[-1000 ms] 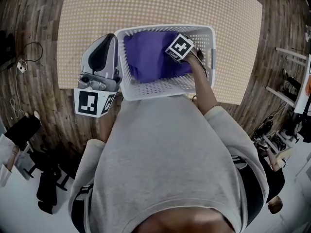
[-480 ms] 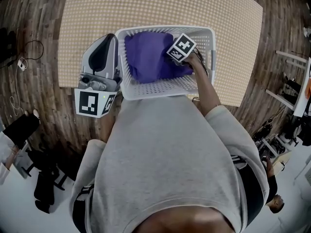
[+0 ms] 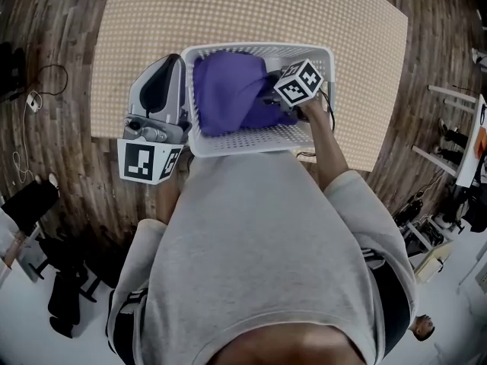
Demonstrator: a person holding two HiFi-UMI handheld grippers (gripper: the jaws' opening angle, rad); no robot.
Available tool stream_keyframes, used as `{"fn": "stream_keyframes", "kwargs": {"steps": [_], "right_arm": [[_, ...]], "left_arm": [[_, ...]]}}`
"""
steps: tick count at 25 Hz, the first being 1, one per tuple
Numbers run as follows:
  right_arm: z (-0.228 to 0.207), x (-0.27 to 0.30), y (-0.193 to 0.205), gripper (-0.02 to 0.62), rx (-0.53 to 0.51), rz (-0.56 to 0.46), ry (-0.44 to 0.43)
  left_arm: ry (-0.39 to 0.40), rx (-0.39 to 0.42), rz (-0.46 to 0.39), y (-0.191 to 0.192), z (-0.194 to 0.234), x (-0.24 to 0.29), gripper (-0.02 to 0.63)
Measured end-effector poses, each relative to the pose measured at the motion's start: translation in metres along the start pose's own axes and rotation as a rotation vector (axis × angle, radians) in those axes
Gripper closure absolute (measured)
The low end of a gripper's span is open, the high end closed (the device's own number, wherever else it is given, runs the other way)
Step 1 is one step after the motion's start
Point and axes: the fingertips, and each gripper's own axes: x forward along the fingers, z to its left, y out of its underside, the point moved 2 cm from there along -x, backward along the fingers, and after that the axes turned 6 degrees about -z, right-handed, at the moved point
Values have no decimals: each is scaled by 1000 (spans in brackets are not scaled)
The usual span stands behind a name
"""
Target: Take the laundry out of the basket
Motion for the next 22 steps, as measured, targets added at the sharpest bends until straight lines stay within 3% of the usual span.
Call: {"fn": "stream_keyframes", "kwargs": {"steps": [8,12,16,19,22], "right_arm": [[44,-25,-26,391,82,-350,-167],[54,-29,-35,400,105,-418,-230],[79,-52,-53,407,70,-529,-358],[107,-89,-83,414,59,-700,-470],[127,-116,-105,414,19,-832,-463]], "left_arm": [[11,-9,-5,-2,-9,-6,595],[10,-9,-17,-7,-18,-11,595],[-2,9,-29,-15,-22,-15,595],[-20,18,-37,-19,-22,-20,595],[-24,21,-43,-21,-26,-21,595]]}}
